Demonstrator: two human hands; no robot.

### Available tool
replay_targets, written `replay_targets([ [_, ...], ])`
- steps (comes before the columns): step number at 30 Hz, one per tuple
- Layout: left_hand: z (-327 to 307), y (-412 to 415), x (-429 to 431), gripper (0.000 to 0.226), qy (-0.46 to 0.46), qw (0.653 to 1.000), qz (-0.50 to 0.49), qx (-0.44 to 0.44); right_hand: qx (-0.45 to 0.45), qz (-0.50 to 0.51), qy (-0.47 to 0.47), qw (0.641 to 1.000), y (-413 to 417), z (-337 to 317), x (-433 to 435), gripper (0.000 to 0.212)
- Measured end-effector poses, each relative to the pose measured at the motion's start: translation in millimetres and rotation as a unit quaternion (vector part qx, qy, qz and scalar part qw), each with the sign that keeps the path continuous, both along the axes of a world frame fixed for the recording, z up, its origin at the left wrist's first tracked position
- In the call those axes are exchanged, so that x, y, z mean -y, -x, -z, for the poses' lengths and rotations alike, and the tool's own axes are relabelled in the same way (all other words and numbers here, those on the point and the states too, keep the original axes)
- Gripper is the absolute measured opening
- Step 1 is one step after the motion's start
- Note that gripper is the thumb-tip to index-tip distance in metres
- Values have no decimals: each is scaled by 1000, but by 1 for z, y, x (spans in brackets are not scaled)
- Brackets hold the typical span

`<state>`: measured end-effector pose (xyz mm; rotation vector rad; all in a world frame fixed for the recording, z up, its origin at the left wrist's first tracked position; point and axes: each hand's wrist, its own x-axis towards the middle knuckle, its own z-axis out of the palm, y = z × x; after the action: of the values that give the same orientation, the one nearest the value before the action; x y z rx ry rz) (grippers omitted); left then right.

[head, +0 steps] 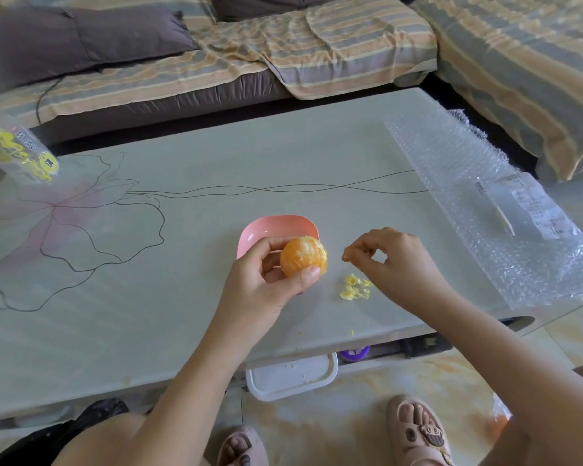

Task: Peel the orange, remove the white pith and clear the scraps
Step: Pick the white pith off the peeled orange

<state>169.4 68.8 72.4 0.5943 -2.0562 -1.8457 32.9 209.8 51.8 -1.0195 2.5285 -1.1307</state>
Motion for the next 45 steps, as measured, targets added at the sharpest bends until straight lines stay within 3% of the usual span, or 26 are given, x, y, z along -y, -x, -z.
replay_targets([
  [3, 0, 1, -2, 39, -2, 1000, 2, -4, -69, 7, 15, 997, 1, -2, -2, 8],
  [5, 1, 2, -3, 39, 9, 1000, 0, 3, -107, 1, 49, 993, 1, -5, -4, 18],
  [7, 3, 2, -3, 39, 21, 1000, -6, 10, -126, -22, 85, 988, -2, -11, -7, 27],
  [12, 3, 5, -4, 38, 26, 1000, -16, 0, -171, -102, 154, 968, -17, -26, -12, 21],
  [19, -1, 7, -10, 36, 51, 999, -10, -13, -264, -137, 163, 941, -17, -23, -10, 12],
  [32, -7, 9, -18, 32, 226, 973, -42, -3, -369, -84, 111, 919, -20, -16, -3, 15],
  [40, -5, 7, -18, 37, 262, 964, -39, -22, -361, -42, 119, 924, -25, -21, 1, 10],
  [45, -11, 6, -18, 37, 221, 975, -16, -26, -172, -23, 150, 973, -28, -31, -3, 4],
])
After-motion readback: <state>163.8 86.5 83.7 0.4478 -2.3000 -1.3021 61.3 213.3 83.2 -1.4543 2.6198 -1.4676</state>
